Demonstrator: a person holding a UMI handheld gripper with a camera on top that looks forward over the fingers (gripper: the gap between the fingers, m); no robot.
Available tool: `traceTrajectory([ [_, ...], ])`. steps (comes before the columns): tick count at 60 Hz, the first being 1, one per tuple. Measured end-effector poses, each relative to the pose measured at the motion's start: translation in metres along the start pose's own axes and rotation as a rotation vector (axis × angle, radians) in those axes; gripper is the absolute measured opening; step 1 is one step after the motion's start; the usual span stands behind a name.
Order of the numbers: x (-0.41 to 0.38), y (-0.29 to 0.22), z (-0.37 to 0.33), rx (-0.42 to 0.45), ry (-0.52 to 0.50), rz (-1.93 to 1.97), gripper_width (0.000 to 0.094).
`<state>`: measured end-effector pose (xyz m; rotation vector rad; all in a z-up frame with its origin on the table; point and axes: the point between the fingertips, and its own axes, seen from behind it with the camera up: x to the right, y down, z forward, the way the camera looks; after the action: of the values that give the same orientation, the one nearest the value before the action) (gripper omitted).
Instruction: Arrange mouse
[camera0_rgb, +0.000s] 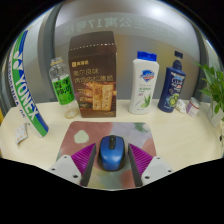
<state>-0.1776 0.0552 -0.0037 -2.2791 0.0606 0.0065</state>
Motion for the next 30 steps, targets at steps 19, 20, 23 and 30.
traceTrajectory([
  [19, -0.003, -0.016, -0.125, 0.020, 0.074, -0.010, 0.0860],
  [20, -0.003, -0.016, -0.132, 0.021, 0.079, -0.009, 0.0858],
  [23, -0.005, -0.014, -0.155, 0.022, 0.091, -0.011, 0.0858],
  [30, -0.011, -0.006, -0.200, 0.019, 0.109, -0.007, 0.0846],
])
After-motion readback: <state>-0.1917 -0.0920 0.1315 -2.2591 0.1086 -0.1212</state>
